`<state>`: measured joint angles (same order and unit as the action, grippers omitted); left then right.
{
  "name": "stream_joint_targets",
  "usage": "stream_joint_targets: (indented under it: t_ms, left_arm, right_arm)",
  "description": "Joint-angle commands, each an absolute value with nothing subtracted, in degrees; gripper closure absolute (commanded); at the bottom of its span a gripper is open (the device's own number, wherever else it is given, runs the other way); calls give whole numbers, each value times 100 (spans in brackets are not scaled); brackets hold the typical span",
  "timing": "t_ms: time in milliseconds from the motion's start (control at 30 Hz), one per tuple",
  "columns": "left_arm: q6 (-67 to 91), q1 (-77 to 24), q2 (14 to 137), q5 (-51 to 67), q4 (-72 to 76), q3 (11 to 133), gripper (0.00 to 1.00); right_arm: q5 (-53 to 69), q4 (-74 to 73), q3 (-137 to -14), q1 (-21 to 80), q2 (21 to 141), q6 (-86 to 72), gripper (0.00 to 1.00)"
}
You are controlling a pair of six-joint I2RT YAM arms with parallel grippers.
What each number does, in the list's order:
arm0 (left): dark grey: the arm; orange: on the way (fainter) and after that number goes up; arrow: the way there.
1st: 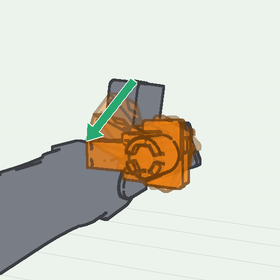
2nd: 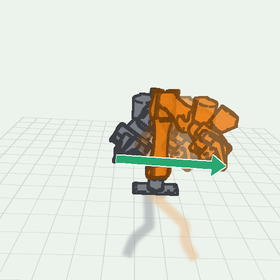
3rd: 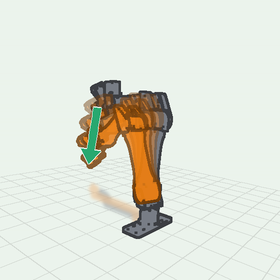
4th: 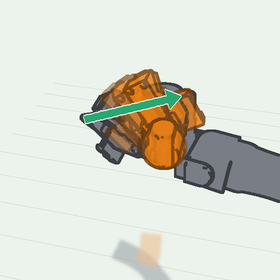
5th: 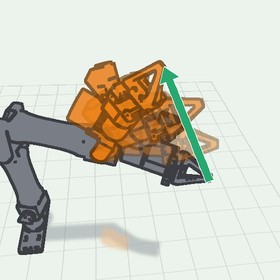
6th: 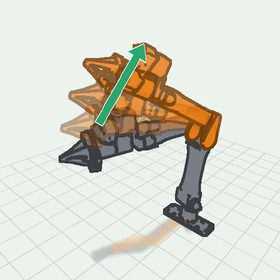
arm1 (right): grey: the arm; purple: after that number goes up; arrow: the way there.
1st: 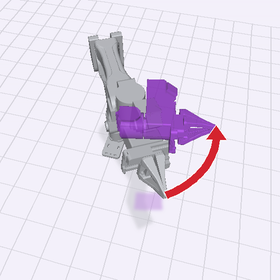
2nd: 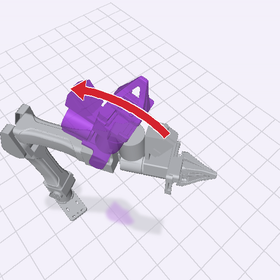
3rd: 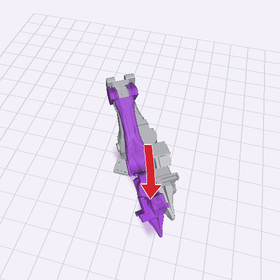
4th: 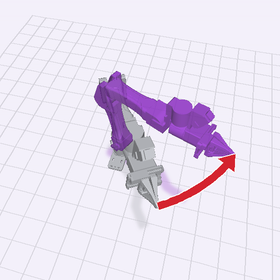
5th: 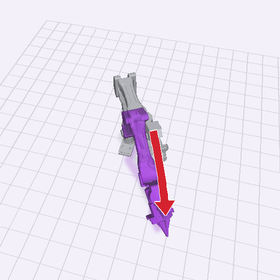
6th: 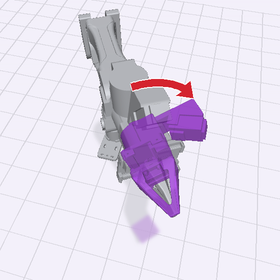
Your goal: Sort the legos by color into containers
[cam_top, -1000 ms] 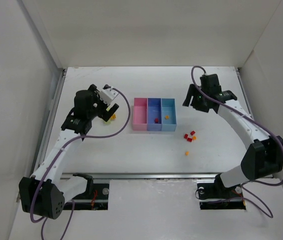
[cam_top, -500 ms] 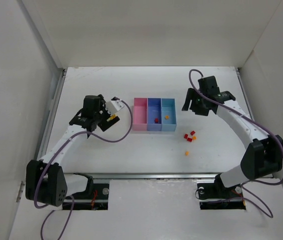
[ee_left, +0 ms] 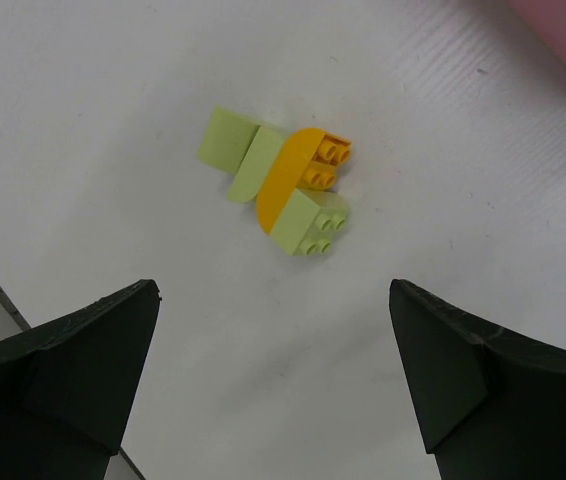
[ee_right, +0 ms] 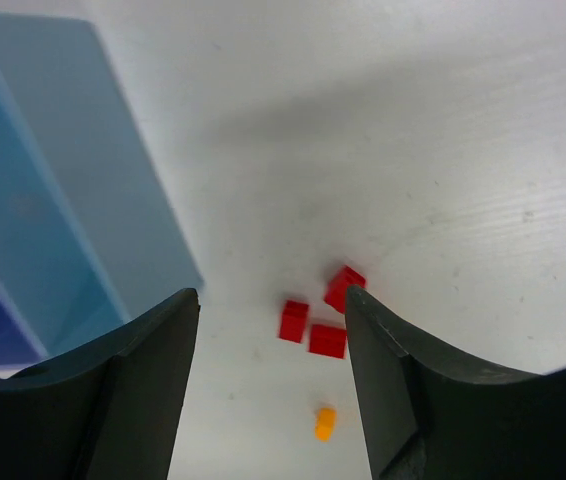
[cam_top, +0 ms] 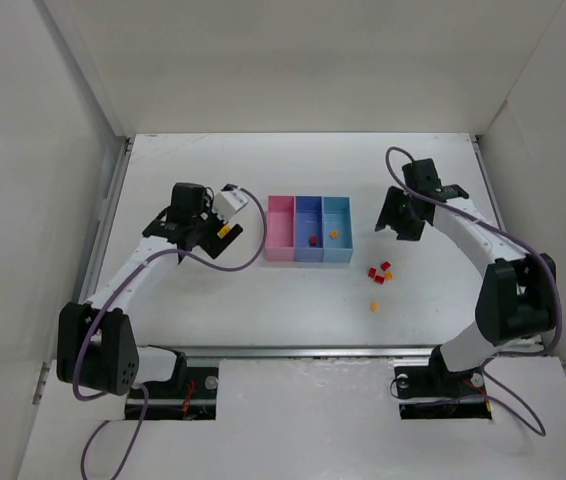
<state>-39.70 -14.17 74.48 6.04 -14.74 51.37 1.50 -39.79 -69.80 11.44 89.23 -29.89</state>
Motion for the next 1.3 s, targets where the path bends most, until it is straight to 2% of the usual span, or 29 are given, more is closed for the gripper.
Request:
stream_joint_targets:
  t_ms: [0, 133, 167, 333, 433, 600, 1100, 1200, 1267]
  left_arm:
    - [-3683, -1433, 7392, 738, -1748, 5484, 1]
    - [-3569, -1433, 7225, 976, -2013, 5677, 3]
    - [-3568, -1433, 7225, 1097, -2195, 5739, 6]
    - [-3849, -1433, 6839, 3073, -2777, 5906, 20]
    - [-3902, -1564, 6400, 3794, -2638, 5749, 23]
    - [-3796, -1775, 6047, 3648, -1881, 5520, 22]
    - [-3454, -1898, 6460, 3261, -1986, 5810, 22]
    - [-3454, -1898, 6460, 3190, -1986, 5810, 22]
    - [-3454, -1898, 6460, 3138, -1986, 5810, 22]
  right_arm:
    - [-26, -3947, -6462, 1081, 8912, -3287, 35]
    - [-26, -3771, -6188, 1081, 9026, -3287, 37]
    - [-26, -3710, -6118, 1081, 9148, -3287, 37]
    - [105, -3428, -5994, 1081, 9333, -3340, 42]
    - [105, -3288, -5941, 1081, 9334, -3340, 45]
    - [105, -3287, -5880, 1081, 9527, -3340, 48]
    - [167, -3085, -5467, 1081, 9430, -3498, 49]
    - [105, -3032, -5467, 1081, 9431, -3498, 55]
    - [53, -2979, -5467, 1081, 9483, -3498, 67]
